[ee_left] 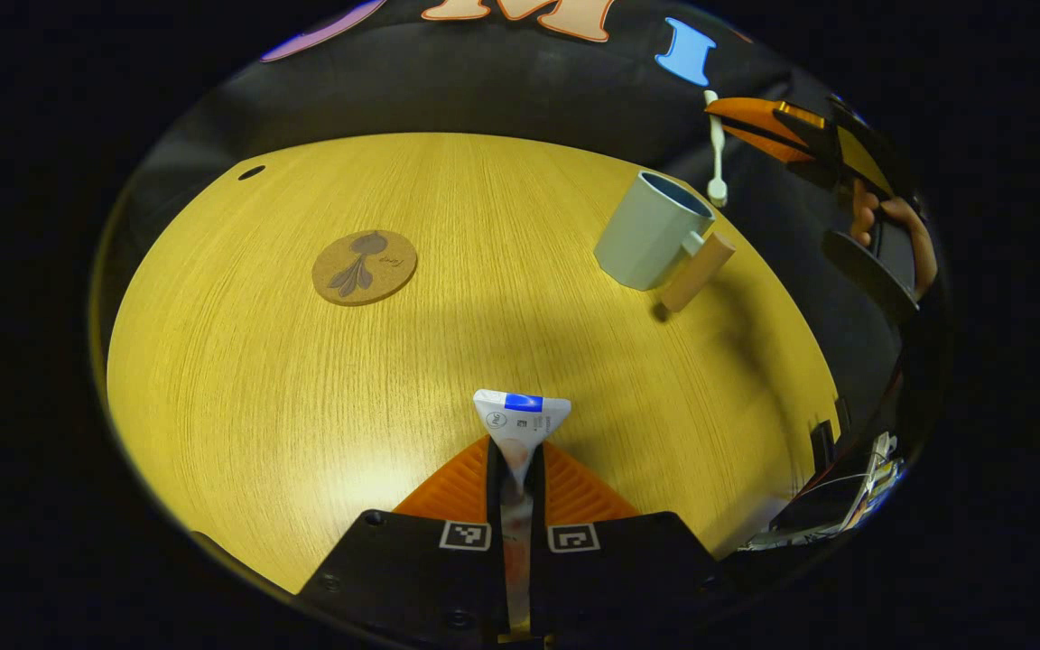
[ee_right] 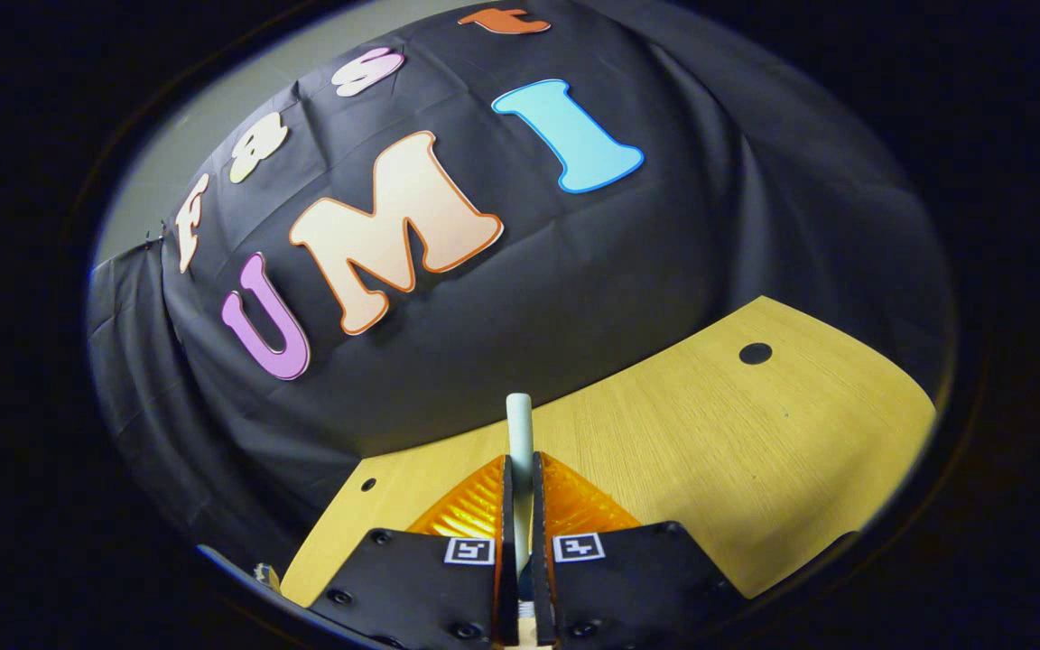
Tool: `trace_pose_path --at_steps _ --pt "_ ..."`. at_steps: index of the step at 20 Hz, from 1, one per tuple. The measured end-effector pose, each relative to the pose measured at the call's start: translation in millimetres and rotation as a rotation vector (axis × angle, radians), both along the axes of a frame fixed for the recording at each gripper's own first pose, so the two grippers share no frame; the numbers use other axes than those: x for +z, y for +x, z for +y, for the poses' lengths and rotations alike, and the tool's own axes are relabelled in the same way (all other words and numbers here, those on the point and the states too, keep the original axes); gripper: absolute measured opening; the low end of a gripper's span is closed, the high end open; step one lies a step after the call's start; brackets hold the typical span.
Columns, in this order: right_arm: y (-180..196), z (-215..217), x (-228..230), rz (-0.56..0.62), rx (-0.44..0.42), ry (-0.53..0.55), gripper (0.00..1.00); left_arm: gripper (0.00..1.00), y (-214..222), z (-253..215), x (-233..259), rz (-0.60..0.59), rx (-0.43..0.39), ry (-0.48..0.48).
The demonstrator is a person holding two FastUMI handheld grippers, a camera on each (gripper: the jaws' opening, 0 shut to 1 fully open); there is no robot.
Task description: Put the toothbrush and toothpaste on the desktop into the cup, then pick up the cup and place it on the coaster on the desktop.
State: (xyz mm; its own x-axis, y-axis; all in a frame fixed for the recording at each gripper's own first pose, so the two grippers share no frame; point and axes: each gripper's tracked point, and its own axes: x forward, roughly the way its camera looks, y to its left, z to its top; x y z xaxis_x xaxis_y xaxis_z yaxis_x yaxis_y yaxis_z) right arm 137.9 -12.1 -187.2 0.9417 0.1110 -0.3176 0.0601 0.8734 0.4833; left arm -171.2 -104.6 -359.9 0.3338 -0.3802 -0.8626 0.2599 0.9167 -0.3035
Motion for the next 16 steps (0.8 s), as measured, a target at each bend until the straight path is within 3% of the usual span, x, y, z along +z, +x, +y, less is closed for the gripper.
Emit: trace_pose_path --at_steps 5,8,9,10,11,13,16 --pt "5.1 -1.7 -16.6 0.020 -0.033 -0.080 0.09 0.09 0.3 -0.2 1.0 -0.006 -0.005 -0.022" --pt "2.5 3.5 -28.1 0.052 -0.002 -0.120 0.10 0.09 0.7 -0.2 1.3 0.000 -0.004 -0.037" --pt "1.9 7.3 -34.6 0.058 0.017 -0.127 0.15 0.09 0.1 -0.3 1.4 0.002 -0.001 -0.042" --pt "-5.1 9.2 -36.8 0.066 0.032 -0.139 0.07 0.09 0.9 -0.2 1.9 0.004 0.002 -0.045" --pt "-15.0 10.4 -36.2 0.069 0.044 -0.149 0.21 0.08 0.4 -0.5 1.6 0.009 0.002 -0.048" --pt "-25.4 12.4 -34.9 0.072 0.076 -0.159 0.27 0.08 0.6 -0.7 1.6 0.021 0.002 -0.050" --pt "-44.6 0.9 -44.1 0.104 0.096 -0.187 0.55 0.08 2.2 -1.2 3.3 0.011 0.005 -0.052"
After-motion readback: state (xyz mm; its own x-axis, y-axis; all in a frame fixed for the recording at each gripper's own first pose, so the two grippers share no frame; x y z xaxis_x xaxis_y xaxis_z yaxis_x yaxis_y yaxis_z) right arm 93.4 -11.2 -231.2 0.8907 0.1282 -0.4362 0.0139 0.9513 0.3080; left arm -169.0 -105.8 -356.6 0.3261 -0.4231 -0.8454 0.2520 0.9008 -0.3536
